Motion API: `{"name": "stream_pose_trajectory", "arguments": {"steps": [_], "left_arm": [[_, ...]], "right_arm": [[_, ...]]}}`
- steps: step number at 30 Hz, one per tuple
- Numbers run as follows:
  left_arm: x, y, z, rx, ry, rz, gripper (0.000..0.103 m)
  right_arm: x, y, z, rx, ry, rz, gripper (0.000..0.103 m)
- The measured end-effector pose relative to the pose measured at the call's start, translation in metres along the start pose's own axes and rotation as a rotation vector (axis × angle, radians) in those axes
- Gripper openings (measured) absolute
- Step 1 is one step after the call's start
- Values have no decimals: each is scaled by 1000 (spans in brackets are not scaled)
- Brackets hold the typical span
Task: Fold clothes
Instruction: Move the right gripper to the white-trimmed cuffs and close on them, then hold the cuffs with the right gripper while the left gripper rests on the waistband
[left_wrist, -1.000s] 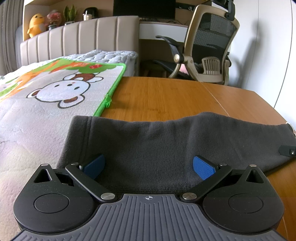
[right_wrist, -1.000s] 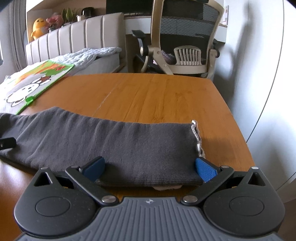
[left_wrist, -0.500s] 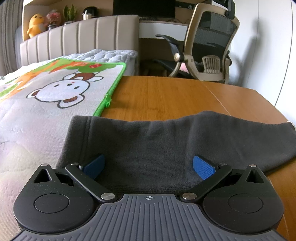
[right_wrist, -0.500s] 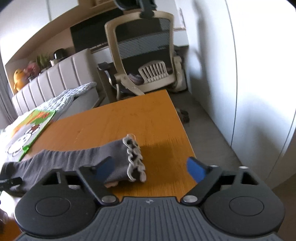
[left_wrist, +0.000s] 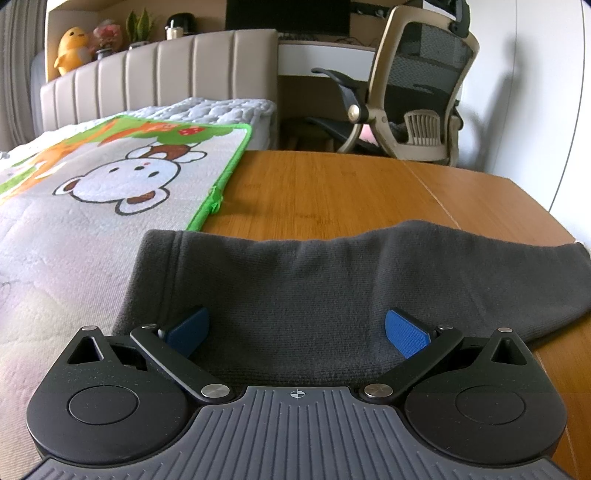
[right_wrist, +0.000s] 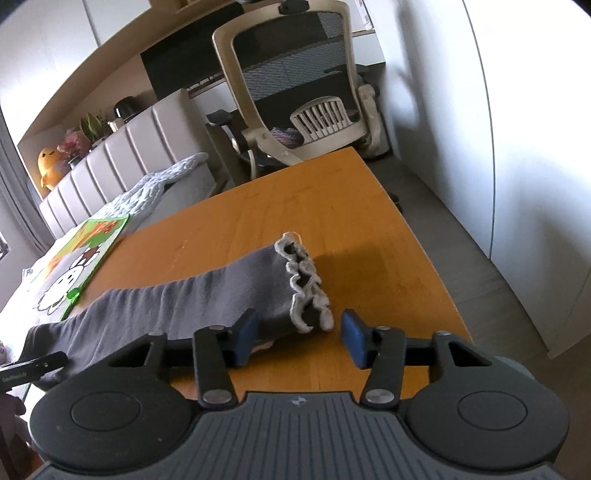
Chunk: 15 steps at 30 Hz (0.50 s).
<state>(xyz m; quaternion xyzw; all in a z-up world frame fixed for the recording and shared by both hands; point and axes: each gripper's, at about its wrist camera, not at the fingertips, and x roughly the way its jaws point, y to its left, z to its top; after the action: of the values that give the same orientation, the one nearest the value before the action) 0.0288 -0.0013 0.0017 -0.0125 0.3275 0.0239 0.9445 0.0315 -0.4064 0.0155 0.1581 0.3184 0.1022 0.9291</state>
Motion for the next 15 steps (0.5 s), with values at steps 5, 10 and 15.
{"name": "stream_pose_trajectory", "arguments": {"steps": [5, 10, 15], "left_arm": [[-9, -7, 3, -56, -3, -36, 103], [-14, -66, 5, -22, -6, -200, 103], [5, -109, 4, 94, 10, -86, 103]], "right_arm": [[-1, 0, -1, 0, -5, 10, 46], [-2, -4, -2, 18, -13, 32, 46], [-2, -8, -2, 43, -15, 54, 45]]}}
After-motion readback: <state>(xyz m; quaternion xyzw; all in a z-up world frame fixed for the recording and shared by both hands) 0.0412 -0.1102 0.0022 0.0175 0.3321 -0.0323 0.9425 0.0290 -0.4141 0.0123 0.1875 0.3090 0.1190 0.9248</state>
